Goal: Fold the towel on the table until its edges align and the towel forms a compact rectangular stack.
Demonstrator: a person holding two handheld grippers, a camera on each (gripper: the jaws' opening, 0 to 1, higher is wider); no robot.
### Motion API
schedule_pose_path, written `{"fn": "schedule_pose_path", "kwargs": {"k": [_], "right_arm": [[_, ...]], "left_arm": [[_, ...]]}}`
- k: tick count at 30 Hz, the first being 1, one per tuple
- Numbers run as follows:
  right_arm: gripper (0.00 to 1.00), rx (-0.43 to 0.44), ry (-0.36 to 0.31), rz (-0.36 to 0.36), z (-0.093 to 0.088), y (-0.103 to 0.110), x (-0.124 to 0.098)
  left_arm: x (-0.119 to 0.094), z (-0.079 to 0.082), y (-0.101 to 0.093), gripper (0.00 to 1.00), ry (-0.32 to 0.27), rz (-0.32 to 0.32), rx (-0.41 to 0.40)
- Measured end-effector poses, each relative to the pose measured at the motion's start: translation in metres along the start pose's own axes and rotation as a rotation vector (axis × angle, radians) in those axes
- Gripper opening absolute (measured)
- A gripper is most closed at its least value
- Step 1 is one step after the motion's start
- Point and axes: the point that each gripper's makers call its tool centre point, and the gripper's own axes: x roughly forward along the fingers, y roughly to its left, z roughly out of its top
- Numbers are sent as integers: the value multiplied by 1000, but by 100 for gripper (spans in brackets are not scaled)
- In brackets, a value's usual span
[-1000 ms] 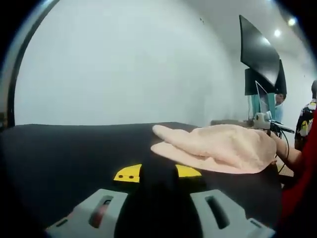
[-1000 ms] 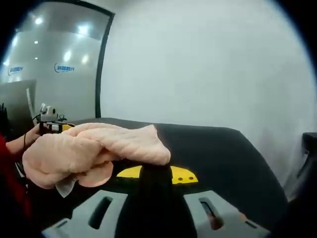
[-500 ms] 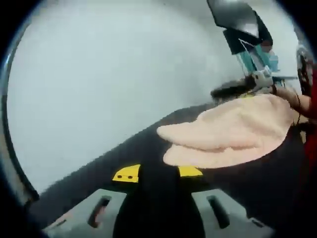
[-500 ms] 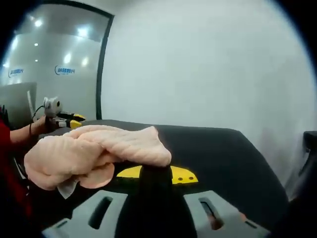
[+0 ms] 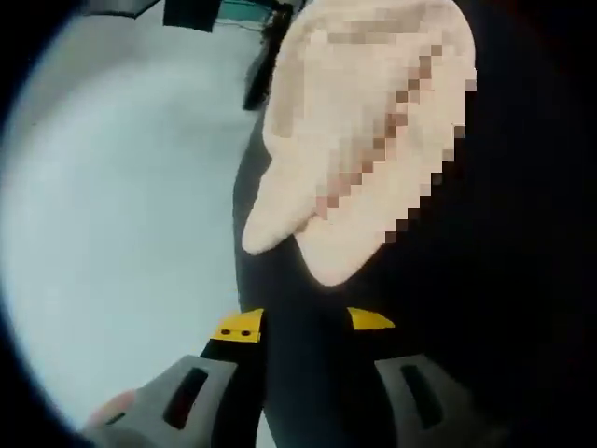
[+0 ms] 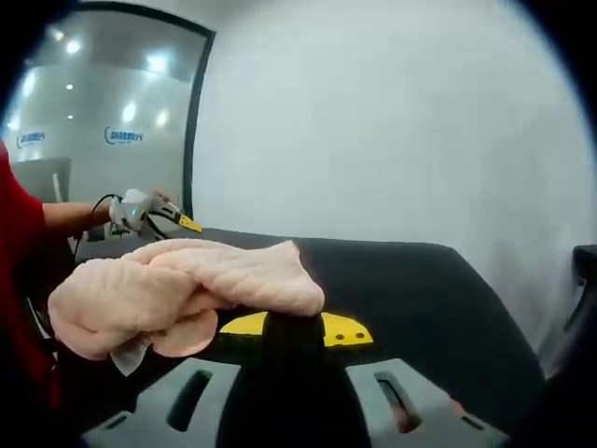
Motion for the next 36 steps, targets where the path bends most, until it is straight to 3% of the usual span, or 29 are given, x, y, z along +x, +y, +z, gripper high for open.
{"fn": "schedule_pose_path", "kwargs": {"k": [3, 4, 7, 8, 15, 18, 21, 24, 28, 31, 32, 35, 36], "right_arm": [[17, 1, -2, 1, 0, 0, 0], [17, 2, -3, 1, 1, 0, 0], [17, 3, -4, 2, 1, 0, -1], [17, 3, -3, 2, 1, 0, -1], [17, 4, 1, -1, 0, -1, -1], [17, -2, 21, -10, -4, -2, -1], [17, 9, 10, -8, -1, -2, -2], [17, 16, 7, -8, -1, -3, -2], [17, 12, 6, -6, 0, -1, -2], [17, 6, 4, -5, 0, 0, -2], [17, 7, 0, -4, 1, 0, -2], [17, 13, -15, -1, 4, 2, -3], [17, 14, -21, 2, 6, 3, -4]], "left_arm": [[8, 5, -1, 27, -37, -12, -28], [9, 9, -1, 27, -50, -13, 1], [15, 4, -6, 29, -9, -49, 133], [15, 7, -8, 29, -23, -53, 120], [26, 31, -9, 27, -55, -38, 285], [27, 38, -19, 21, -44, -79, 366], [23, 50, -22, 6, -62, -111, 323], [14, 52, -12, 4, -32, -80, 262], [-23, 62, 17, 4, -50, 17, 179], [-60, 66, 37, 2, -49, 75, 51], [-68, 51, 45, 2, -48, 101, 13], [-100, 30, 60, 0, 41, 147, 26], [-106, 26, 61, 0, 46, 142, 0]]}}
